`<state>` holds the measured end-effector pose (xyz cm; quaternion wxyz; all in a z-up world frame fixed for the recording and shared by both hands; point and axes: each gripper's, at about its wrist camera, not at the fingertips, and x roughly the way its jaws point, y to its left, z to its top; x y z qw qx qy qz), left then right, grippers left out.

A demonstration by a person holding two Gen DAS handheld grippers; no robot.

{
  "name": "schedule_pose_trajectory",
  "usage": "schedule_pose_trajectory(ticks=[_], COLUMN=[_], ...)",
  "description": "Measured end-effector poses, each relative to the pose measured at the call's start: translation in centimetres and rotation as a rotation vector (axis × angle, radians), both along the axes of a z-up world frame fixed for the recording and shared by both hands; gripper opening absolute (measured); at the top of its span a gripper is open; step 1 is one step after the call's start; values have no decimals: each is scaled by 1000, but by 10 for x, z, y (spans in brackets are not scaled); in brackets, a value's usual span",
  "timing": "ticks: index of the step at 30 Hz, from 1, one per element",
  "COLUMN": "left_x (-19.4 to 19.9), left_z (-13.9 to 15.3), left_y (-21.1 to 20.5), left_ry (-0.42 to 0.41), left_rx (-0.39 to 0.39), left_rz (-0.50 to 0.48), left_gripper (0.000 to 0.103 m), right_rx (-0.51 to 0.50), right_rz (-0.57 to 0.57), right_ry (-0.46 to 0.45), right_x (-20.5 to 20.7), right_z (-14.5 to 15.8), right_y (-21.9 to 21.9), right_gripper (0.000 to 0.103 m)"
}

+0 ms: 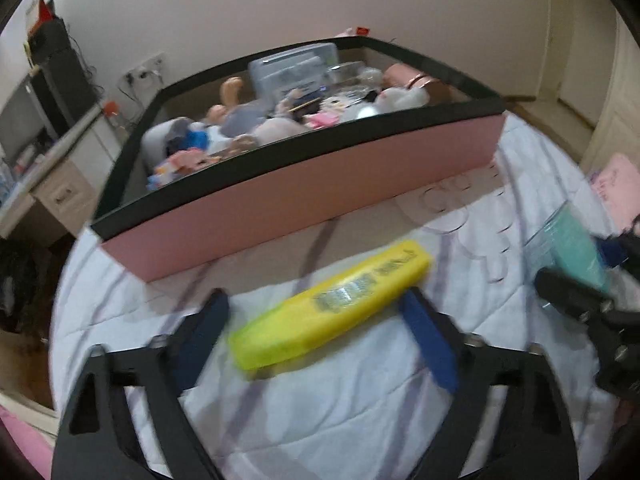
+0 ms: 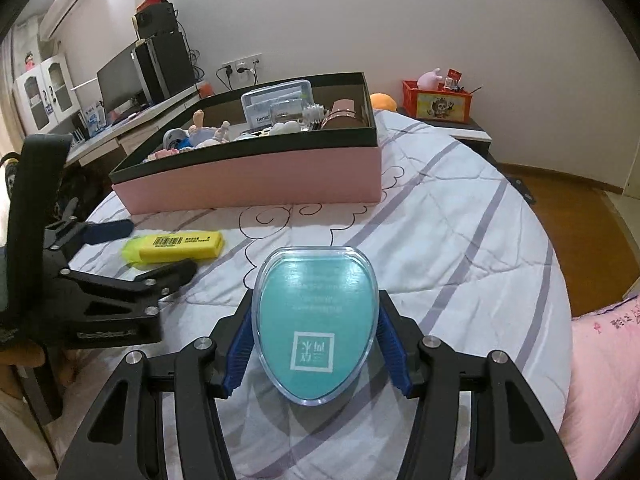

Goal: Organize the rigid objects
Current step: 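Grasp the yellow highlighter with the left tool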

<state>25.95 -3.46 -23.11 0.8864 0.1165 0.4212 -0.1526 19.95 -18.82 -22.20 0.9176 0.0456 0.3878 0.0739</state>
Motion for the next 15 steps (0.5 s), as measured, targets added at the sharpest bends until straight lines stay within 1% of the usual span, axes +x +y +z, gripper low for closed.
schedule_pose_trajectory(ticks=[1, 3, 4, 5, 7, 8, 15], left_x=[0, -2, -4, -6, -15, -19, -46], left_z=[0, 0, 1, 1, 2, 2, 1], left_y=[-1, -5, -7, -9, -14, -15, -1], left_ry=[5, 11, 11, 11, -2, -7, 13], left_rx=[-13, -29, -33, -36, -14, -10, -74], left_rz=[-10, -21, -25, -28, -20, -19, 32], left_gripper=[68, 50, 45, 35, 32, 28, 27], right_rx=[6, 11, 10, 8, 4, 8, 9], right_rz=[0, 1, 0, 0, -2, -2, -5], right_ry=[3, 8, 9, 9, 19, 18, 13], right_x=[0, 1, 2, 2, 3, 3, 0], right_z=[-1, -2, -2, -2, -3, -3, -3], right_y=[-1, -2, -1, -1, 0, -1, -1], right_gripper=[57, 57, 57, 57, 57, 57, 58])
